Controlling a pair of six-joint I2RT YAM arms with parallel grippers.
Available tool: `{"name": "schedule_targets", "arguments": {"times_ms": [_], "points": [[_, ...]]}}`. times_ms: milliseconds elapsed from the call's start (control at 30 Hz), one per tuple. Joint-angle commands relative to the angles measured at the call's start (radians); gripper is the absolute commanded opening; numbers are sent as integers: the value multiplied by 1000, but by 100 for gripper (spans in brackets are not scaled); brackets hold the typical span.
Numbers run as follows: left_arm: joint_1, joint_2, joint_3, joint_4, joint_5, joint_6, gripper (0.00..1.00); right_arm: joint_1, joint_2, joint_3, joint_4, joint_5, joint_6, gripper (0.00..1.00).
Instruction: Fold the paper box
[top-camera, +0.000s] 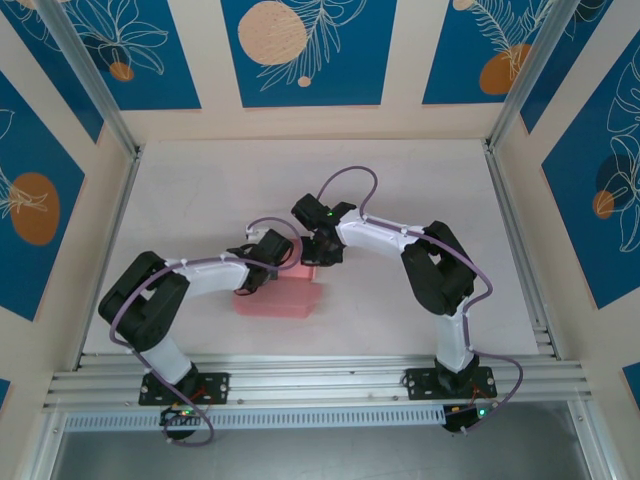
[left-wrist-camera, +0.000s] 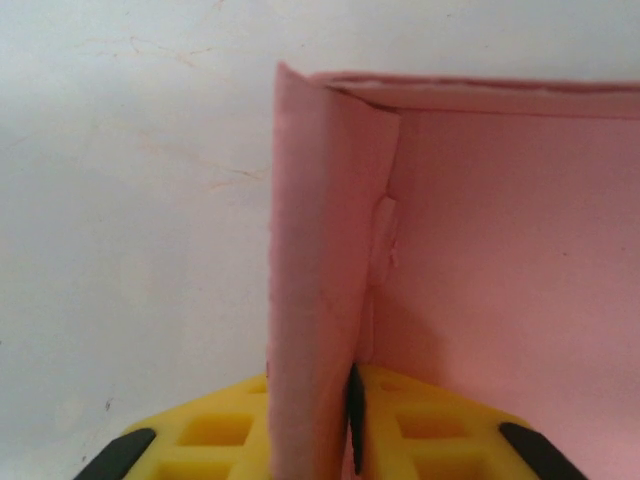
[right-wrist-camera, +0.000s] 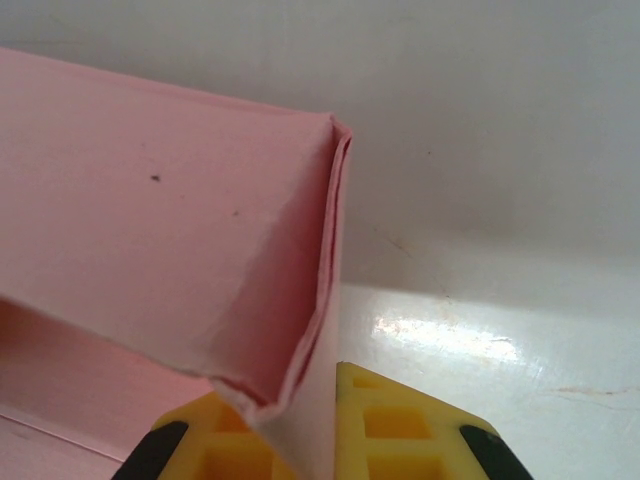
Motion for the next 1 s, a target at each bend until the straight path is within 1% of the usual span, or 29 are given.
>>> {"name": "schedule_targets", "arguments": {"times_ms": [0, 67, 133, 167, 233, 267, 367, 500, 600, 667, 700, 733, 833, 900, 967], "points": [[15, 13, -35, -113, 43, 25, 24, 5, -22, 2, -65, -3, 8, 0], [15, 9, -40, -117, 48, 31, 23, 4, -23, 2, -60, -6, 9, 0], [19, 9, -42, -116, 34, 30, 21, 4, -22, 3, -59, -8, 8, 0], [22, 11, -42, -118, 27, 26, 18, 4, -22, 3, -58, -8, 8, 0], [32, 12, -39, -129, 11, 10, 10, 5, -23, 4, -62, -7, 8, 0], [39, 14, -36, -142, 3, 2, 8, 5, -22, 5, -62, -7, 8, 0], [56, 19, -23, -177, -26, 3, 6, 3, -22, 6, -61, -5, 11, 0], [56, 32, -1, -212, -33, -9, 8, 2, -18, 9, -59, -8, 13, 0], [57, 15, -12, -210, -36, -12, 12, 2, -15, 18, -61, -8, 11, 0], [58, -1, -15, -207, -31, -8, 19, 2, -8, 27, -64, -8, 7, 0], [58, -15, -16, -199, -10, -4, 23, 4, -5, 31, -65, -10, 5, 0], [58, -30, -16, -186, 18, -1, 25, 3, -2, 35, -65, -11, 4, 0], [58, -99, -19, -129, 147, 1, 36, 8, 13, 53, -74, -7, 1, 0], [57, -144, -11, -103, 210, -3, 44, 12, 18, 61, -80, -3, 1, 0], [57, -186, 3, -96, 232, 0, 46, 16, 20, 67, -84, 2, 1, 0]]}}
